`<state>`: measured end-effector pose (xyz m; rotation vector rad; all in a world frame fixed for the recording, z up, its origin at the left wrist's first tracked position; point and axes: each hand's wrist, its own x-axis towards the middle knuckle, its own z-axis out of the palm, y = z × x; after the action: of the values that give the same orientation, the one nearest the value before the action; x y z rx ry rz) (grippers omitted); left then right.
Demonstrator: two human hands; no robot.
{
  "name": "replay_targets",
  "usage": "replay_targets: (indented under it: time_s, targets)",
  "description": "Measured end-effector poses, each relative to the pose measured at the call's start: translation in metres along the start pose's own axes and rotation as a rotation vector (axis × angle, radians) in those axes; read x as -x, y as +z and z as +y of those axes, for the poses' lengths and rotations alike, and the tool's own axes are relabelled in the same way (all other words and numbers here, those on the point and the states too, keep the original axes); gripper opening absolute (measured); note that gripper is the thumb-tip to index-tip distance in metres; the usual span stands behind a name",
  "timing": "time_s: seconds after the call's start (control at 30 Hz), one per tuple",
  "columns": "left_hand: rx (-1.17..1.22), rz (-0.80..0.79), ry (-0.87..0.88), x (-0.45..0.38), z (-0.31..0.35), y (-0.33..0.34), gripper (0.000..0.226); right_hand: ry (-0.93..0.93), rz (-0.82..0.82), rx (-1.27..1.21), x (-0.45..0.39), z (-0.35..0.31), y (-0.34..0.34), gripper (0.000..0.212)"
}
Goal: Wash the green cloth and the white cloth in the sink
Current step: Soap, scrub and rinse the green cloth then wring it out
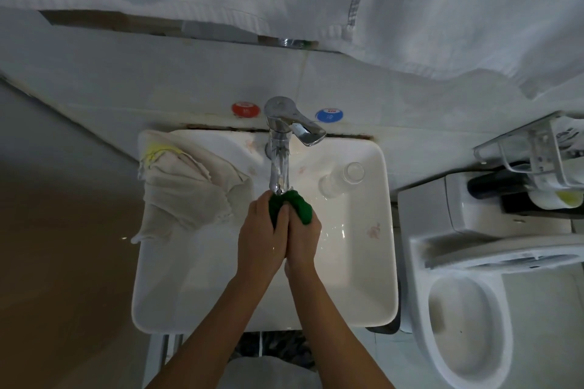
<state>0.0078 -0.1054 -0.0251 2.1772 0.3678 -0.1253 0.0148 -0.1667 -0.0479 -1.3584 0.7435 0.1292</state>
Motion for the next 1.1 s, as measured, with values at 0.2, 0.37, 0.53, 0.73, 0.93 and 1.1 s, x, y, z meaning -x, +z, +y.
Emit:
replay_targets:
  time_s: [0.2, 0.37, 0.53, 0.73, 0.93, 1.1]
  targets:
    - [-0.226, 0.062, 0.073, 0.002, -0.002, -0.002, 0.036, -0.079, -0.006, 0.123, 0.003, 0.007, 0.001, 0.018]
    - [-0.381, 0.036, 0.105, 0.000, 0.002, -0.004, 0.034, -0.065, -0.020, 0.096, 0.001, 0.006, -0.003, 0.012]
    - [-0.500, 0.071, 0.159, 0.000, 0.000, -0.004, 0.022, -0.069, -0.015, 0.107, 0.003, 0.007, -0.004, 0.018]
    - [-0.418, 0.078, 0.123, 0.004, -0.006, -0.006, 0.032, -0.025, -0.030, 0.104, 0.001, 0.007, -0.006, 0.013]
    - [-0.018, -0.084, -0.274, 0.001, -0.007, -0.011, 0.047, -0.035, -0.135, -0.017, 0.006, 0.002, -0.005, 0.026]
    - [0.493, -0.258, -0.540, -0.013, -0.008, -0.016, 0.049, -0.039, -0.267, -0.082, 0.008, -0.006, -0.005, 0.040]
